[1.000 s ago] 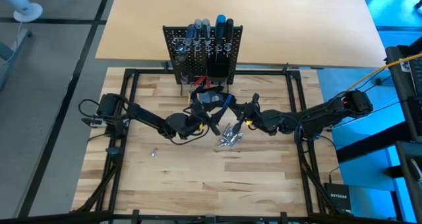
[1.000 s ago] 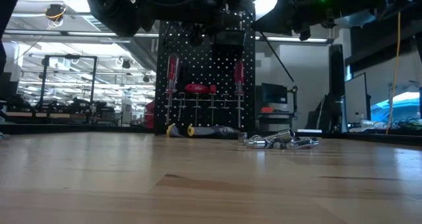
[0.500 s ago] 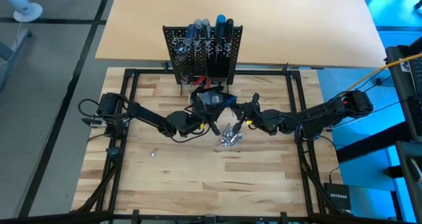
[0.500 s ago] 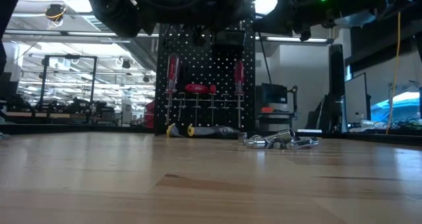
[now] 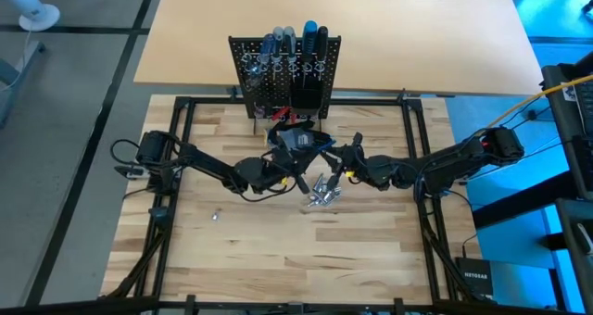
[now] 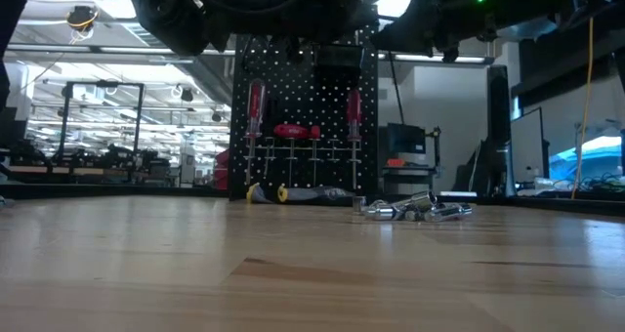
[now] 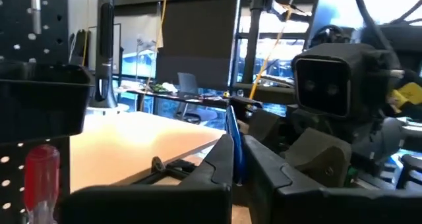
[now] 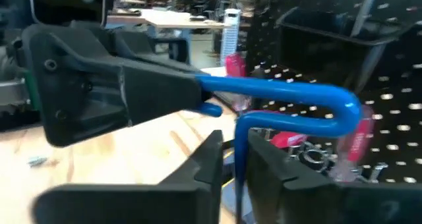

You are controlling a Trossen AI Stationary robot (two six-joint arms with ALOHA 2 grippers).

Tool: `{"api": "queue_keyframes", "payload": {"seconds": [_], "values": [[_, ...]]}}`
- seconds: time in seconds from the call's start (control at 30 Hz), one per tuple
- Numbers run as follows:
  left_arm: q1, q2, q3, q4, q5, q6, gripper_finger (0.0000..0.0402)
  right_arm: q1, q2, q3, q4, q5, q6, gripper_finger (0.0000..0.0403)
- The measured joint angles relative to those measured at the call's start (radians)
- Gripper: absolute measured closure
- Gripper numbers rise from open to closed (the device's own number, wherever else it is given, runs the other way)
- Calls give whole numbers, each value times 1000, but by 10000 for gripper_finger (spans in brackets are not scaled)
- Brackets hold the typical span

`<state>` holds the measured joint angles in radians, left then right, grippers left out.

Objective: Hang tools onto peg board
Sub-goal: Hang the blue pick tool on the pegboard

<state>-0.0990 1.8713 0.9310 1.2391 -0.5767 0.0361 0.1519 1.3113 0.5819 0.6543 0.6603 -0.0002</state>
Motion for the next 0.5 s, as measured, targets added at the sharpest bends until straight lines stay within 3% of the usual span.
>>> {"api": "queue_keyframes", "payload": {"seconds": [0.27,0.4,0.5], "values": [[-57,-63,-35,2,-129,147,398,29,-112,0,-114,12,-8,239],[-86,-116,-100,25,-229,224,396,66,-233,1,-232,13,-9,213],[-97,-153,-167,84,-243,240,397,97,-311,0,-345,17,-7,206]]}}
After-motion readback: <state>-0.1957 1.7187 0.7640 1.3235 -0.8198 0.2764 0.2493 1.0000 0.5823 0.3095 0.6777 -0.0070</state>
